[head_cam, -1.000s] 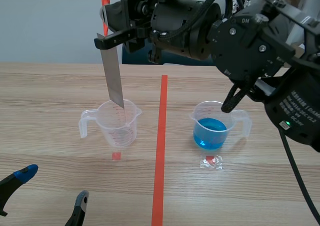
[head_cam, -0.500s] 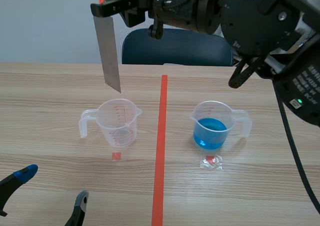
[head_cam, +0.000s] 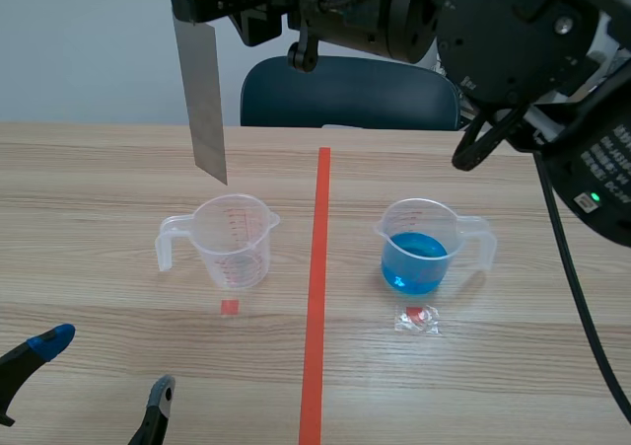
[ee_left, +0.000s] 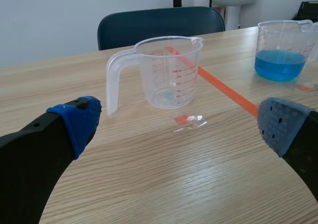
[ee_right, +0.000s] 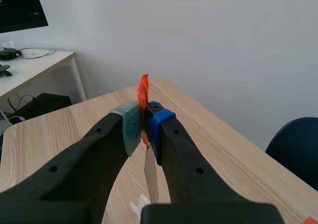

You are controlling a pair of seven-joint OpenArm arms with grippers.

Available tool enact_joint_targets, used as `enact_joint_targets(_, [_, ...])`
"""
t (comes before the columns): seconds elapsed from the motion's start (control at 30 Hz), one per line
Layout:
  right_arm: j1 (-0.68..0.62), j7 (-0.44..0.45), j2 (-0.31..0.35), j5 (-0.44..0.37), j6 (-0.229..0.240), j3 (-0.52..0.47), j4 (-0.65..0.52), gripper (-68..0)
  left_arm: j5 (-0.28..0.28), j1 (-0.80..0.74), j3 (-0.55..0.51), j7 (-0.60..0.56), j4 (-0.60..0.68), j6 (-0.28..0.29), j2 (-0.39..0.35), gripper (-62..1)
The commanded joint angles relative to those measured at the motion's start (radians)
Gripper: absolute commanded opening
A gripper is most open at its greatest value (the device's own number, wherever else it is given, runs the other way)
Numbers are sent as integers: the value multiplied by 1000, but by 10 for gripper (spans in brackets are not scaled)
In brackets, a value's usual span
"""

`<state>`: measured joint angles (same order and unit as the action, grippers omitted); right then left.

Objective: Do the redox reaction experiment. lift the metal plate out of the left beaker

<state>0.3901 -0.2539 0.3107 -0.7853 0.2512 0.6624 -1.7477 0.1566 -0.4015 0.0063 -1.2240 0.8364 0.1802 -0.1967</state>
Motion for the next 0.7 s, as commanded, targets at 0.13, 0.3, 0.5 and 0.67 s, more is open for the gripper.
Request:
enact_joint_targets(0.13, [30, 15, 2, -12, 1, -36, -15, -671, -6, 3, -1, -14, 16, 2, -1, 14])
enact_joint_targets(0.3, [32, 16, 2, -12, 1, -36, -15, -671, -6, 3, -1, -14, 16, 2, -1, 14])
enact_joint_targets(0.5, [32, 16, 2, -12, 1, -36, -15, -671, -6, 3, -1, -14, 16, 2, -1, 14])
enact_joint_targets(0.67, [32, 16, 2, -12, 1, -36, -15, -671, -6, 3, -1, -14, 16, 2, -1, 14])
